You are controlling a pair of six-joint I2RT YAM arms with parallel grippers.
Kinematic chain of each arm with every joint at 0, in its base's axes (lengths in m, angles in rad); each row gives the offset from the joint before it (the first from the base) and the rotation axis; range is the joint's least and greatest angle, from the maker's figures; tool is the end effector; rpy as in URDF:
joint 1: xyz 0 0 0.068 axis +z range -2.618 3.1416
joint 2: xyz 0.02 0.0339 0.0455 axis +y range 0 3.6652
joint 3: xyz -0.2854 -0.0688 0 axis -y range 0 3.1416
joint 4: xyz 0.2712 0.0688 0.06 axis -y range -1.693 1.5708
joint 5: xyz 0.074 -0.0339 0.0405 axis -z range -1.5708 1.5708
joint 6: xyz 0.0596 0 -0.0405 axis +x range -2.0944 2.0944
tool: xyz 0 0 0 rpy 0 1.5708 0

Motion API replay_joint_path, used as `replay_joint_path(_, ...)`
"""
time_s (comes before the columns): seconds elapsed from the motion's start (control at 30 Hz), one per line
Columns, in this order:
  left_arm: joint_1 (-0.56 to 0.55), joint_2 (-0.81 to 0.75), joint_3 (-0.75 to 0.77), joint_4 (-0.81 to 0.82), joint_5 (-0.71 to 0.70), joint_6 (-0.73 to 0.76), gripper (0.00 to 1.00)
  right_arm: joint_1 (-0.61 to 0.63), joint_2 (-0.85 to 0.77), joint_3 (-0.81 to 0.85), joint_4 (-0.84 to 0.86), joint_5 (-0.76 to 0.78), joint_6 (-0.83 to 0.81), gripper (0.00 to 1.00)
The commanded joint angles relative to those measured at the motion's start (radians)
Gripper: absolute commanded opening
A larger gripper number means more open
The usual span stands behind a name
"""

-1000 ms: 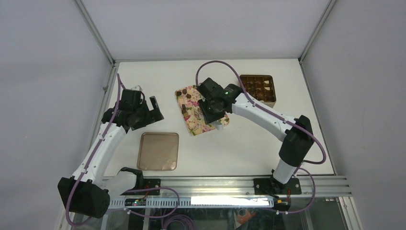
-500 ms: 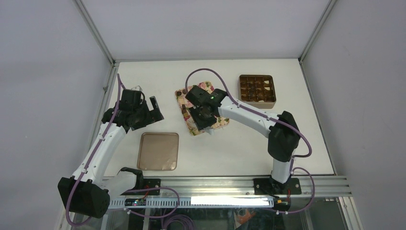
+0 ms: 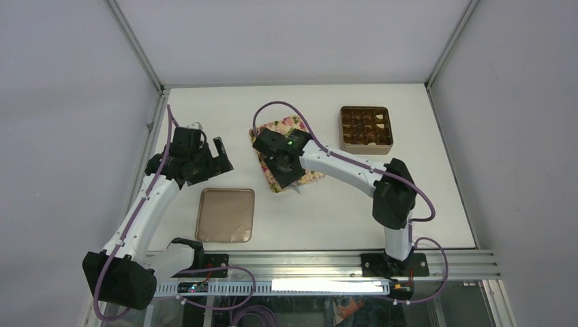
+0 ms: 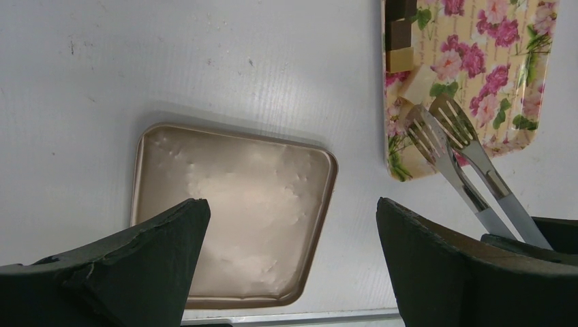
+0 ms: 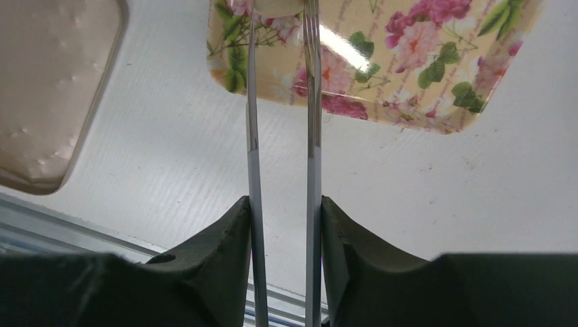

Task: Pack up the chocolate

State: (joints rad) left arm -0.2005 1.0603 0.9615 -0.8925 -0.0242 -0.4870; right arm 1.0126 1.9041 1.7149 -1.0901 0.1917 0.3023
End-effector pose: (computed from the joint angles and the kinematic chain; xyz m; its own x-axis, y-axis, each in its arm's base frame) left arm 0.2252 -0.0443 0.2837 -0.8117 -0.3124 -0.4934 -0.2193 0.9461 -0.2384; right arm 0.2369 0.3580 0.2642 -0.7236 -0.6070 -0.3287 -0.6162 0.7826 -0.0887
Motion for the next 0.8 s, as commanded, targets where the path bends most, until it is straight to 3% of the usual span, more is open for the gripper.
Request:
replay_joint_path(0.0, 0.013, -0.01, -0.003, 0.027, 0.006, -0.007, 0.99, 0.014, 0.001, 0.059, -0.057, 0.117, -0.036, 0.4)
replay_joint_path(0.37, 0.013, -0.014, -0.001, 0.026, 0.007, -0.007, 0.99, 0.023, 0.016, 0.049, -0.028, 0.07, -0.04, 0.44)
replay_joint_path(0.77, 0.013, -0.015, -0.005, 0.026, 0.005, -0.006, 0.99, 0.021, -0.023, 0.038, -0.011, 0.092, -0.034, 0.23)
